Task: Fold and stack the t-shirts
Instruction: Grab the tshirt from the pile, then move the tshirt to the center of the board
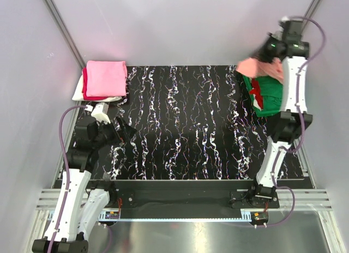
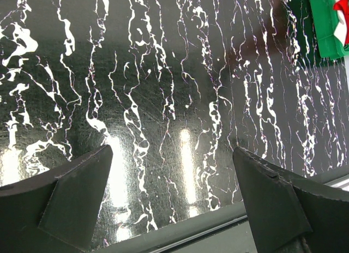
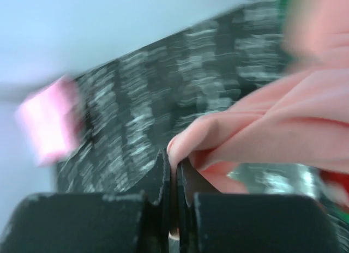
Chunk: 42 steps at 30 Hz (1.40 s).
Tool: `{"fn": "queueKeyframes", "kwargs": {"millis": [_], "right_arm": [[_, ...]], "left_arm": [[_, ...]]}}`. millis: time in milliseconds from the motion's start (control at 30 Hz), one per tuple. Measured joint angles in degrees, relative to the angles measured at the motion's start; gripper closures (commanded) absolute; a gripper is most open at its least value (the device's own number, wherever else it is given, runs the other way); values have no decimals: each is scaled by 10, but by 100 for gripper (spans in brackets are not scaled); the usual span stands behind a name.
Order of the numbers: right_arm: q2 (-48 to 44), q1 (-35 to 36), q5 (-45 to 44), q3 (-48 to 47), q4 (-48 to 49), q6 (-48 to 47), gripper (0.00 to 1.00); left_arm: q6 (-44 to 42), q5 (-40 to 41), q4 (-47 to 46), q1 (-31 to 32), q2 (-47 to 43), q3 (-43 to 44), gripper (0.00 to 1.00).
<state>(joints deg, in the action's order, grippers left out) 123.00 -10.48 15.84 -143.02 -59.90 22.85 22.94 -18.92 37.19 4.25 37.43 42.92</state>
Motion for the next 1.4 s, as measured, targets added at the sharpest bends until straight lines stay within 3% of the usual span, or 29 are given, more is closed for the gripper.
{"fn": "queueKeyframes", "kwargs": {"millis": [133, 233, 300, 400, 433, 467, 500, 533, 700, 833, 1133, 1233, 1400], "right_arm": [[-35, 142, 134, -31, 33, -11, 100], [-86, 212, 179, -23, 36, -21, 100], [-142, 204, 187, 16, 47, -18, 100], [-267, 108, 175, 159, 94, 3, 96], [-301, 77, 165, 211, 115, 9, 76], [-333, 36, 144, 282, 134, 23, 27], [-353, 11, 123, 343, 144, 31, 11], [-365, -2, 109, 397, 154, 35, 2], [-299, 6, 30, 626, 161, 46, 0], [-296, 8, -29, 749, 117, 63, 0], [-530, 55, -68, 749, 112, 73, 0], [-543, 106, -69, 778, 123, 78, 0], [-529, 177, -68, 897, 136, 98, 0]], "left_arm": [[0, 3, 0, 0, -3, 0, 1], [0, 4, 0, 0, -3, 0, 1], [0, 4, 0, 0, -2, 0, 1], [0, 7, 1, 0, -2, 0, 1], [0, 8, 1, 0, -2, 0, 1], [0, 10, 1, 0, -2, 0, 1], [0, 11, 1, 0, -2, 0, 1], [0, 13, 2, 0, -2, 0, 1], [0, 23, 5, 0, -1, 0, 1], [3, 27, 6, 0, 5, 0, 1], [26, 34, -16, 61, 60, -3, 1], [54, 58, -48, 142, 110, -10, 1], [122, 129, -110, 367, 243, -8, 3]]}}
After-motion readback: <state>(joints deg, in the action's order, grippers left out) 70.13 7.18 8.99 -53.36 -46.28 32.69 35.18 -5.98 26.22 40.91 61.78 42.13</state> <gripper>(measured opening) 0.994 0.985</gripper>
